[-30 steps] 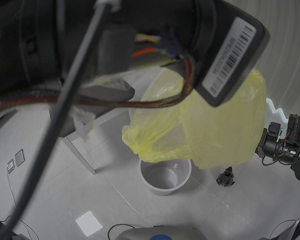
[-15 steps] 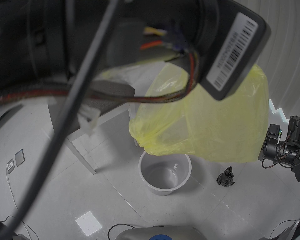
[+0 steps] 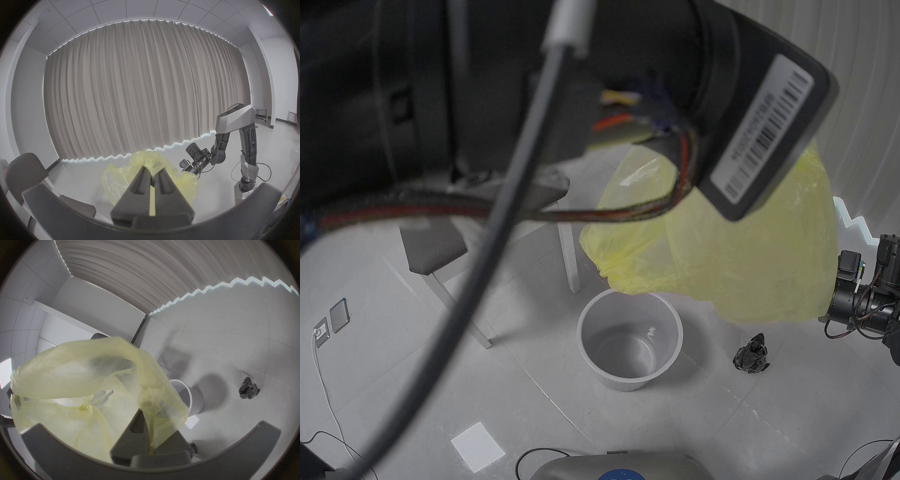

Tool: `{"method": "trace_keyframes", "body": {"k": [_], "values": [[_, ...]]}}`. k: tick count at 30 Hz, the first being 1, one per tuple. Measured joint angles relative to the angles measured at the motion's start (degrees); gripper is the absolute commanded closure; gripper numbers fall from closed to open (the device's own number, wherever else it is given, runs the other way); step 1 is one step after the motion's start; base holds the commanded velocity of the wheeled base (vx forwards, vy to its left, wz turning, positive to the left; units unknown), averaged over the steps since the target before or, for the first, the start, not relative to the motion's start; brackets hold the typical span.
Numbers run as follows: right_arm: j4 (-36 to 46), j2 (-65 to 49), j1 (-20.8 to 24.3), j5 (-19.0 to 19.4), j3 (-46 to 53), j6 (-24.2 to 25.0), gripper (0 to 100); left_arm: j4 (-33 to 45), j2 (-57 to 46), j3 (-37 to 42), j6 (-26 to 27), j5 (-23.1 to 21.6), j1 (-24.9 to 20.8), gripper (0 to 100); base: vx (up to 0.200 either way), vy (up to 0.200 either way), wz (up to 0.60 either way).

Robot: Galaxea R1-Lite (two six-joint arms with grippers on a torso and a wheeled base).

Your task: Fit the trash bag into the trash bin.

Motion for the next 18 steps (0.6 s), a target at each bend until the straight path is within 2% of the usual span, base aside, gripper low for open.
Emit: {"method": "trace_keyframes", "body": {"k": [5, 11, 15, 18], "values": [[0.0, 0.3, 0.0, -0.2, 1.4, -5.4, 100, -0.1, 0.6, 0.5, -0.2, 0.9, 1.3, 100, 0.000, 0.000, 0.00], [0.0, 0.4, -0.1, -0.3, 2.3, -7.0, 100, 0.4, 2.7, -1.7, -1.6, 7.0, 4.5, 100, 0.000, 0.000, 0.00], [0.3, 0.0, -0.7, -0.4, 2.5, -7.6, 100, 1.0, 3.4, -2.1, -5.7, 7.5, 7.9, 100, 0.000, 0.000, 0.00], [0.8, -0.5, -1.0, -0.5, 2.6, -8.6, 100, 1.8, 3.2, -1.4, -12.8, 7.6, 10.2, 100, 0.000, 0.000, 0.00]]}}
